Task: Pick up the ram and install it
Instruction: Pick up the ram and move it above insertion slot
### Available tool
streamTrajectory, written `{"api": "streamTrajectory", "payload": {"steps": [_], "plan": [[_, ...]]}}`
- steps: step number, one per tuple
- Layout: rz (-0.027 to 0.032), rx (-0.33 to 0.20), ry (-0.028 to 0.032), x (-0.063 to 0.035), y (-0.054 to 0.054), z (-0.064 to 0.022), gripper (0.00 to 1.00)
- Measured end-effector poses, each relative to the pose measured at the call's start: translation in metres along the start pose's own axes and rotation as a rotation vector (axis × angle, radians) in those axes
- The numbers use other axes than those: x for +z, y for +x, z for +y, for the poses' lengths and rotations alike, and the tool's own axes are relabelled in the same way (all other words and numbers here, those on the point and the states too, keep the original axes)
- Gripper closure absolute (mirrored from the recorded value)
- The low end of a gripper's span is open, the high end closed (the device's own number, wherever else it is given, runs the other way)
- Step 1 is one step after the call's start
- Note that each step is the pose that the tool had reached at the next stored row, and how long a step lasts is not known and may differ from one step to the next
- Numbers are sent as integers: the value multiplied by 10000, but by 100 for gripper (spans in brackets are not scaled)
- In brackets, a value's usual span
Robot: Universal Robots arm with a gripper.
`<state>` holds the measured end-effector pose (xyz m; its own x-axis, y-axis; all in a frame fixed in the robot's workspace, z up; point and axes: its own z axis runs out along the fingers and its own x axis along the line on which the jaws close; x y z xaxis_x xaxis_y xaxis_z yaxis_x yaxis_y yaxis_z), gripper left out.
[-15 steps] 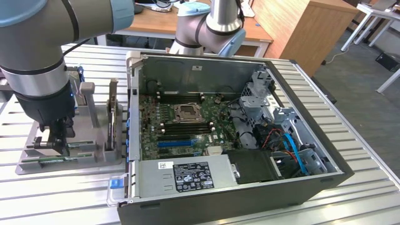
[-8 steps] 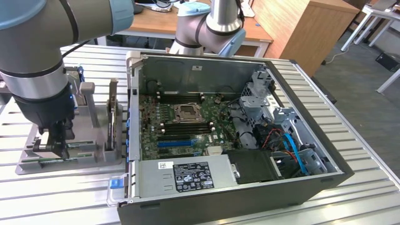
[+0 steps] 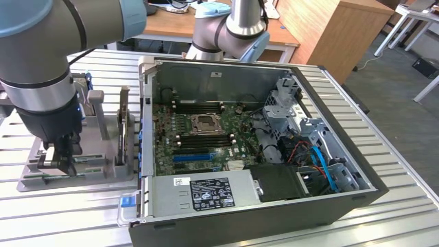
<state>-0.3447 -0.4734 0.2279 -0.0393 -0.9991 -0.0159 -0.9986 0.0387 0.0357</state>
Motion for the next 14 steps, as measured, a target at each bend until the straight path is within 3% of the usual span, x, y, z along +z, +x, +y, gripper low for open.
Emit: {"api": "streamTrajectory", "payload": {"steps": [14], "plan": [[-6, -3, 0, 142, 26, -5, 47]]}}
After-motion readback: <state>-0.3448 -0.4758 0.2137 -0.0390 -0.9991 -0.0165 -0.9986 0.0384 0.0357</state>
